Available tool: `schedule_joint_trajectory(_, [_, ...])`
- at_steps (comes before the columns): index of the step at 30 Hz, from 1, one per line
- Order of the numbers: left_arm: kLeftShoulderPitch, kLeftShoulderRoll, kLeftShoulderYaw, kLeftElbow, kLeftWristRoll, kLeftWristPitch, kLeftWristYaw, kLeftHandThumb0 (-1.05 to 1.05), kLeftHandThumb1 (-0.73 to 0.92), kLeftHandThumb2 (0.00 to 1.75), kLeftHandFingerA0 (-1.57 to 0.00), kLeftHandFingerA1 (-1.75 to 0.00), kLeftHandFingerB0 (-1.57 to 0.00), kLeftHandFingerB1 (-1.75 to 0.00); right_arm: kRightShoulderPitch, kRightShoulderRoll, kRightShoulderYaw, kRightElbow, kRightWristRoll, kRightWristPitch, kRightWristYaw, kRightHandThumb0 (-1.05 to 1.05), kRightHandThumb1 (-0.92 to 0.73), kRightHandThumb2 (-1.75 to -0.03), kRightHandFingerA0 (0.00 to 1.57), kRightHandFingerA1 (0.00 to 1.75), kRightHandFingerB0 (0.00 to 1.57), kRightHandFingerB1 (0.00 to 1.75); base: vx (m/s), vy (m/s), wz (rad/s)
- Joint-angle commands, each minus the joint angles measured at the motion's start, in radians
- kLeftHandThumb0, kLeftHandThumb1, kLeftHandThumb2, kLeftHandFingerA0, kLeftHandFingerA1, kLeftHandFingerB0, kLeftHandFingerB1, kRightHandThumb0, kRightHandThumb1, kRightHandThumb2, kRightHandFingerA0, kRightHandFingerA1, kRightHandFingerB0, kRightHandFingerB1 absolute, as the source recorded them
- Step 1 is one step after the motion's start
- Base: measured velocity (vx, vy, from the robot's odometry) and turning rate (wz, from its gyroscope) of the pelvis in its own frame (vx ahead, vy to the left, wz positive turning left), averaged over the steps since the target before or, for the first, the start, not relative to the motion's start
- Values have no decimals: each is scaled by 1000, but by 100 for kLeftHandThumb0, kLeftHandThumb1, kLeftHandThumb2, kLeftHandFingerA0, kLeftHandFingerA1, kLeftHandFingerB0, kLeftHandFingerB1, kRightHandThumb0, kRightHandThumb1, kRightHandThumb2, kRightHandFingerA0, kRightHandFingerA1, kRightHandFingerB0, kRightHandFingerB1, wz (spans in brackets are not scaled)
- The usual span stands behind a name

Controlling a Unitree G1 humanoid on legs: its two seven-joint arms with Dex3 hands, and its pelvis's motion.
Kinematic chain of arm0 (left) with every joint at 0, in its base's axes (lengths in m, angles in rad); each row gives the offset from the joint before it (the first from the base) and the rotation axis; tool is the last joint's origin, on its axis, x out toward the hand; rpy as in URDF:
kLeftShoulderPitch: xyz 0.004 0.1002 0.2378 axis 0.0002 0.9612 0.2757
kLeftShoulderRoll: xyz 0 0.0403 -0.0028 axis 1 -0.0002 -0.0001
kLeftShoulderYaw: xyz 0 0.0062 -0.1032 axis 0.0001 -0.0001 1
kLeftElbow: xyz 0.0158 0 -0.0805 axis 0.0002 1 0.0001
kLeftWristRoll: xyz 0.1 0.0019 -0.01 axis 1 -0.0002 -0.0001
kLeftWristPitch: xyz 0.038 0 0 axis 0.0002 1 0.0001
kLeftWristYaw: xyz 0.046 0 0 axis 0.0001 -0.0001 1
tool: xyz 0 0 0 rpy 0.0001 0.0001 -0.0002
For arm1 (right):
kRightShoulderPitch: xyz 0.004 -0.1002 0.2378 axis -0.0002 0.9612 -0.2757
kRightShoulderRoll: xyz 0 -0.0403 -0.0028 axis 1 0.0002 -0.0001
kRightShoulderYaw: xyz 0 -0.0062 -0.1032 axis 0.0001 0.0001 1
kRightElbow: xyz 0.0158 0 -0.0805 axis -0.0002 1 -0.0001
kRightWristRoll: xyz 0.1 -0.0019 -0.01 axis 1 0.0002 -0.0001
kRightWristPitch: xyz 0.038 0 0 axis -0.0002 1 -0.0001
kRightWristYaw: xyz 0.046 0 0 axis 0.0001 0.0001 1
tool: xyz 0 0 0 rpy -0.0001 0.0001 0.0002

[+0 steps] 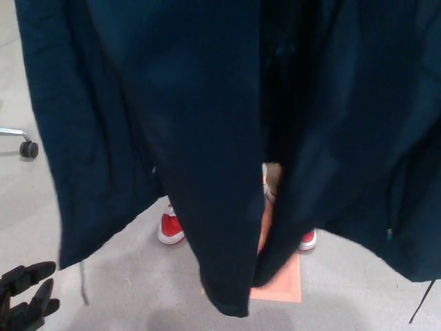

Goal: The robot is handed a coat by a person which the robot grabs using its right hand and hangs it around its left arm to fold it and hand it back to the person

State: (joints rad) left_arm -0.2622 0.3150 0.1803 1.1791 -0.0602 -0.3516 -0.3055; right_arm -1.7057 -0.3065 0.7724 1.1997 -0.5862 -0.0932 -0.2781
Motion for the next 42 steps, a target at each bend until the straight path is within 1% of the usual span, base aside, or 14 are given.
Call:
schedule_joint_trajectory(1, [4,22,34,-9,-40,-36,-66,-66,84,65,-39,-38,-28,-33,-148,37,-73,48,-40,-75,-187,-36,-85,-71,89,166,73,128,0,0,0])
schedule_joint_trajectory(3, [-5,18,45,-9,-49,-29,-83,-66,83,65,-39,-38,-28,-33,-166,39,-82,58,-46,-77,-178,-36,-85,-71,88,166,73,126,0,0,0])
schedule_joint_trajectory(5, [-10,12,70,-31,-81,3,-142,-64,82,64,-38,-39,-28,-34,-190,48,-94,72,-53,-76,-167,-37,-85,-70,94,155,83,91,0,0,0])
schedule_joint_trajectory(8, [-12,18,78,-66,-91,31,-191,-65,84,65,-34,-38,-26,-34,-209,59,-116,86,-60,-83,-157,-37,-85,-70,97,152,84,83,0,0,0])
schedule_joint_trajectory(13, [68,12,55,-336,-181,120,-411,-69,82,64,-30,-37,-25,-34,-245,73,-120,101,-77,-89,-129,-35,-81,-69,90,159,75,115,0,0,0])
schedule_joint_trajectory(15, [130,22,34,-462,-219,135,-498,-68,85,65,-28,-35,-22,-33,-252,83,-122,105,-79,-83,-112,-35,-82,-70,89,164,74,118,0,0,0])
schedule_joint_trajectory(17, [213,44,5,-646,-285,197,-594,-72,83,66,-29,-36,-24,-33,-260,97,-119,108,-85,-78,-103,-36,-83,-70,91,156,79,101,0,0,0])
schedule_joint_trajectory(26, [420,96,-103,-1112,-421,346,-682,-71,87,66,-24,-37,-20,-32,-251,159,-114,108,-88,-120,-75,-38,-80,-68,84,167,64,135,0,0,0])
schedule_joint_trajectory(29, [448,105,-158,-1234,-435,364,-687,-73,90,66,-22,-36,-17,-32,-237,185,-124,105,-77,-152,-64,-38,-82,-64,91,162,80,117,0,0,0])
schedule_joint_trajectory(31, [453,109,-185,-1287,-443,372,-695,-71,91,67,-22,-36,-17,-32,-236,198,-118,105,-84,-147,-43,-49,-67,-79,99,153,82,112,0,0,0])
schedule_joint_trajectory(32, [443,121,-214,-1326,-455,405,-706,-72,90,66,-21,-36,-16,-31,-232,206,-108,105,-93,-157,-42,-34,-73,-67,87,155,81,88,0,0,0])
schedule_joint_trajectory(37, [416,144,-303,-1449,-439,496,-674,-77,87,66,-27,-37,-22,-33,-224,233,-113,102,-87,-180,-13,-36,-72,-66,82,163,80,101,0,0,0])
schedule_joint_trajectory(39, [397,142,-340,-1469,-435,519,-667,-76,87,65,-25,-39,-19,-34,-222,243,-117,101,-83,-188,-1,-34,-67,-63,86,149,84,70,0,0,0])
schedule_joint_trajectory(42, [356,115,-400,-1472,-419,577,-632,-75,85,65,-25,-38,-19,-32,-224,274,-111,95,-91,-184,7,-33,-61,-61,87,147,86,54,0,0,0])
